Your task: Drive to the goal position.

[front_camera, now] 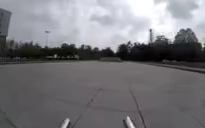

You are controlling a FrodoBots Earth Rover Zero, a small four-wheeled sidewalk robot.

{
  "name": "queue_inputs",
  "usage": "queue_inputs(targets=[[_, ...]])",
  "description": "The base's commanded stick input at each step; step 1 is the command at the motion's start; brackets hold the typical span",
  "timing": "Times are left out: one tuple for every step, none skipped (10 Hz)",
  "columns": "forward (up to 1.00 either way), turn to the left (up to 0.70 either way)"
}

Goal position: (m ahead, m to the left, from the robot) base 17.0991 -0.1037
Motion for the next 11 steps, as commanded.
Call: queue_inputs(targets=[[1.00,-0.38],[1.00,-0.40],[1.00,-0.40],[1.00,-0.40],[1.00,-0.40],[1.00,-0.40],[1.00,-0.28],[1.00,0.00],[1.00,0.00],[1.00,0.00],[1.00,0.00]])
